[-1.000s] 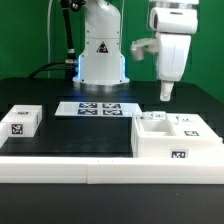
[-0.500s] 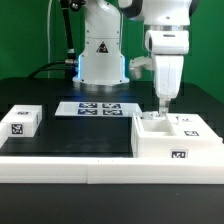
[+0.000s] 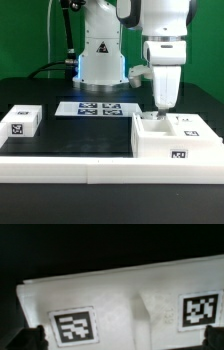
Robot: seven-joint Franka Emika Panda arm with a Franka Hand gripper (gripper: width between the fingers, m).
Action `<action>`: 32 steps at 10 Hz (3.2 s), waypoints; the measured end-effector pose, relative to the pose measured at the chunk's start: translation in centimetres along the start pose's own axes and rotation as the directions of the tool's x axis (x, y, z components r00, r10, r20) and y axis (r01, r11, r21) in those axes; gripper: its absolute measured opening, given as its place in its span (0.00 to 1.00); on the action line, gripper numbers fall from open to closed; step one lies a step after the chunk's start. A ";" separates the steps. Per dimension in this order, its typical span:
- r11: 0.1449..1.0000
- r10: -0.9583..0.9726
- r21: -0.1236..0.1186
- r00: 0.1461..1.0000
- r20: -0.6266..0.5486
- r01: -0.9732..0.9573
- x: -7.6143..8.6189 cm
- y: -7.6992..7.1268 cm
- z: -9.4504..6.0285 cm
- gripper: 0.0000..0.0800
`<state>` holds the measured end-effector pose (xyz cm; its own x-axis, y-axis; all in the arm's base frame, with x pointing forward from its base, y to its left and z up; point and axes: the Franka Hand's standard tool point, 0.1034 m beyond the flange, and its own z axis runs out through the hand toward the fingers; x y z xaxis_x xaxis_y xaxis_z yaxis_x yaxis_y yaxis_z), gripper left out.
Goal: Assemble cabinet
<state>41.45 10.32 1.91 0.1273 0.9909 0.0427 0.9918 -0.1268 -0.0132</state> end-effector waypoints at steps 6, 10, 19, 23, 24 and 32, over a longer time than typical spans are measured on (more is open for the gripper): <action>1.000 0.004 0.017 1.000 0.002 -0.004 -0.1 -0.5 0.7 0.11; 1.000 0.005 0.017 1.000 0.002 -0.005 -0.1 -0.5 0.7 0.09; 1.000 0.010 0.027 0.998 0.067 -0.012 -2.4 1.5 -4.0 0.09; 1.000 0.027 0.010 0.998 0.064 -0.028 -2.4 3.8 -4.7 0.09; 1.000 0.029 0.010 0.997 0.065 -0.030 -2.4 4.3 -4.9 0.09; 0.997 0.075 0.002 0.996 0.058 -0.075 -1.8 3.6 -4.3 0.09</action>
Offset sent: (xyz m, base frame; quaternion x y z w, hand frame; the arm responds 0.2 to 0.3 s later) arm 0.0008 0.0007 -0.0053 -0.0004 0.0076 0.0015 1.0000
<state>44.85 7.87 6.08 0.2003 0.9796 -0.0159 0.9795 -0.2006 -0.0182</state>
